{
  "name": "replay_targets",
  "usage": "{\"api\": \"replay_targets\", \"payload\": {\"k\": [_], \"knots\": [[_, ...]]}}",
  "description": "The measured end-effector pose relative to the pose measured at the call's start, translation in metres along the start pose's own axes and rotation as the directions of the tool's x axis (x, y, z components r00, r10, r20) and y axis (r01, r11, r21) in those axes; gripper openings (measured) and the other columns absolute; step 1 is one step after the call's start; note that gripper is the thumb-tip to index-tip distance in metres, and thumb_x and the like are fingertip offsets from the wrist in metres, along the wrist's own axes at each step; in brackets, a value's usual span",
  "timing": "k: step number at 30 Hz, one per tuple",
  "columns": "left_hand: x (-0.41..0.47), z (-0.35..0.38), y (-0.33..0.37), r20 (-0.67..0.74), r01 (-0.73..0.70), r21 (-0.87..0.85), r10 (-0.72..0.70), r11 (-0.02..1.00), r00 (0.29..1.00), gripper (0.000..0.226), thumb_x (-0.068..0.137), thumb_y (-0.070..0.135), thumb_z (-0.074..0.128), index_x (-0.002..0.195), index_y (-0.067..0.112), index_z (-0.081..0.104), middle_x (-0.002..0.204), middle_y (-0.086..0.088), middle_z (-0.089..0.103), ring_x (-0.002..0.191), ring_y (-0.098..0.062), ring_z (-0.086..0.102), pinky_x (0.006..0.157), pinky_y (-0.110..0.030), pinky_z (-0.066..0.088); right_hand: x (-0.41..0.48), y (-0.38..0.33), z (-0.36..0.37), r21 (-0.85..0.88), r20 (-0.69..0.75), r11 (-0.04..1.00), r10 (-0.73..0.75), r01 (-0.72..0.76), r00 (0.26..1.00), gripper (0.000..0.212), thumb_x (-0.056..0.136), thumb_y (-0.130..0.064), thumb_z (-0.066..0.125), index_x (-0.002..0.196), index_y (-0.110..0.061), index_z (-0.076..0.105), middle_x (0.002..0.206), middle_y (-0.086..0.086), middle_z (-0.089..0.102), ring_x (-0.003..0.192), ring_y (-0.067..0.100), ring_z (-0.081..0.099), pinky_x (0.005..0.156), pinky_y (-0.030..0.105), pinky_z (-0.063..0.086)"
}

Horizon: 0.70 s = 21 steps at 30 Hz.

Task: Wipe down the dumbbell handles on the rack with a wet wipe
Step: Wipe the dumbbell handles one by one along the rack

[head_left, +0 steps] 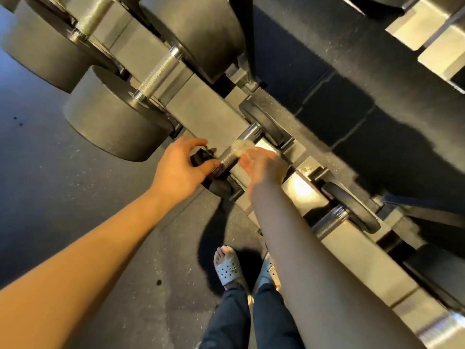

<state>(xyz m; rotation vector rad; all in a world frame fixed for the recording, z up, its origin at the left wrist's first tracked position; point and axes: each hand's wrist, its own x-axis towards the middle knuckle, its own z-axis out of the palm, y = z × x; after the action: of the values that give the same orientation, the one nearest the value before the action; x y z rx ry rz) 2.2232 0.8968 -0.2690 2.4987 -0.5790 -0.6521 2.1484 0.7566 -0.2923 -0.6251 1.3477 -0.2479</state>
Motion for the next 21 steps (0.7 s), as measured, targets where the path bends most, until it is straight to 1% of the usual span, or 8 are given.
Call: {"api": "replay_targets", "payload": {"k": [3, 7, 10, 13, 16, 18, 19, 21], "knots": [[-0.008, 0.011, -0.008, 0.118, -0.021, 0.119, 0.007, 0.993, 0.993, 0.084, 0.079, 0.059, 0.078, 0.143, 0.011, 0.057, 0.143, -0.006, 0.056, 0.126, -0.023, 0.054, 0.102, -0.039, 0.047, 0.014, -0.005, 0.004, 0.044, -0.177, 0.995, -0.085, 0.094, 0.980, 0.016, 0.093, 0.008, 0.056, 0.092, -0.003, 0.067, 0.095, 0.016, 0.070, 0.092, 0.032, 0.073, 0.069, 0.030, 0.063], [-0.009, 0.019, -0.016, 0.157, 0.015, 0.139, -0.037, 0.990, 0.987, 0.114, 0.064, 0.080, 0.077, 0.150, 0.011, 0.045, 0.147, -0.008, 0.050, 0.134, -0.028, 0.049, 0.111, -0.049, 0.045, 0.001, 0.019, 0.011, -0.138, -0.023, 0.972, -0.195, 0.190, 0.981, 0.025, 0.103, -0.012, 0.051, 0.088, -0.003, 0.069, 0.085, 0.016, 0.070, 0.081, 0.028, 0.071, 0.081, 0.039, 0.060], [-0.012, 0.026, -0.019, 0.186, -0.024, 0.228, -0.019, 0.973, 0.982, 0.134, 0.058, 0.073, 0.085, 0.158, 0.008, 0.023, 0.159, -0.012, 0.032, 0.146, -0.031, 0.033, 0.120, -0.050, 0.034, 0.004, 0.041, 0.007, -0.219, 0.071, 0.921, -0.315, 0.323, 0.946, 0.023, 0.104, -0.019, 0.056, 0.085, -0.018, 0.070, 0.077, -0.007, 0.068, 0.072, 0.000, 0.063, 0.067, 0.017, 0.051], [-0.012, 0.030, -0.019, 0.166, -0.020, 0.228, -0.019, 0.974, 0.986, 0.132, 0.061, 0.062, 0.090, 0.160, 0.009, 0.020, 0.161, -0.012, 0.027, 0.147, -0.032, 0.030, 0.121, -0.050, 0.032, 0.015, 0.052, -0.002, -0.397, 0.107, 0.831, -0.380, 0.390, 0.919, 0.035, 0.102, -0.015, 0.059, 0.067, -0.019, 0.060, 0.064, -0.008, 0.059, 0.059, 0.002, 0.051, 0.060, 0.014, 0.041], [-0.011, 0.029, -0.015, 0.177, 0.002, 0.264, -0.051, 0.965, 0.983, 0.133, 0.062, 0.063, 0.088, 0.160, 0.014, 0.014, 0.159, -0.012, 0.028, 0.142, -0.032, 0.036, 0.117, -0.051, 0.037, 0.015, 0.060, -0.009, -0.657, 0.277, 0.643, -0.281, 0.394, 0.919, 0.040, 0.098, -0.017, 0.062, 0.058, -0.020, 0.057, 0.068, 0.000, 0.060, 0.063, 0.008, 0.055, 0.060, 0.023, 0.045], [-0.011, 0.028, -0.009, 0.199, 0.057, 0.305, -0.123, 0.950, 0.972, 0.135, 0.065, 0.061, 0.087, 0.162, 0.018, 0.003, 0.160, -0.013, 0.023, 0.145, -0.034, 0.034, 0.119, -0.053, 0.033, 0.014, 0.059, -0.009, -0.770, 0.349, 0.516, -0.151, 0.375, 0.925, 0.030, 0.095, -0.015, 0.063, 0.065, -0.016, 0.066, 0.079, 0.007, 0.067, 0.072, 0.017, 0.062, 0.063, 0.032, 0.052], [-0.011, 0.029, -0.006, 0.211, 0.075, 0.338, -0.154, 0.938, 0.965, 0.136, 0.066, 0.061, 0.086, 0.162, 0.018, -0.002, 0.162, -0.013, 0.021, 0.148, -0.033, 0.031, 0.121, -0.052, 0.030, 0.015, 0.054, -0.008, -0.786, 0.352, 0.512, -0.092, 0.347, 0.932, 0.023, 0.095, -0.016, 0.063, 0.074, -0.012, 0.071, 0.083, 0.009, 0.070, 0.076, 0.020, 0.065, 0.066, 0.035, 0.056], [-0.010, 0.027, 0.001, 0.229, 0.101, 0.383, -0.201, 0.918, 0.952, 0.139, 0.067, 0.062, 0.086, 0.162, 0.017, -0.005, 0.162, -0.011, 0.021, 0.149, -0.032, 0.028, 0.121, -0.050, 0.026, 0.023, 0.041, -0.003, -0.741, 0.286, 0.643, 0.037, 0.196, 0.958, 0.021, 0.097, -0.020, 0.064, 0.083, -0.007, 0.072, 0.082, 0.009, 0.070, 0.074, 0.018, 0.067, 0.064, 0.027, 0.058]]}}
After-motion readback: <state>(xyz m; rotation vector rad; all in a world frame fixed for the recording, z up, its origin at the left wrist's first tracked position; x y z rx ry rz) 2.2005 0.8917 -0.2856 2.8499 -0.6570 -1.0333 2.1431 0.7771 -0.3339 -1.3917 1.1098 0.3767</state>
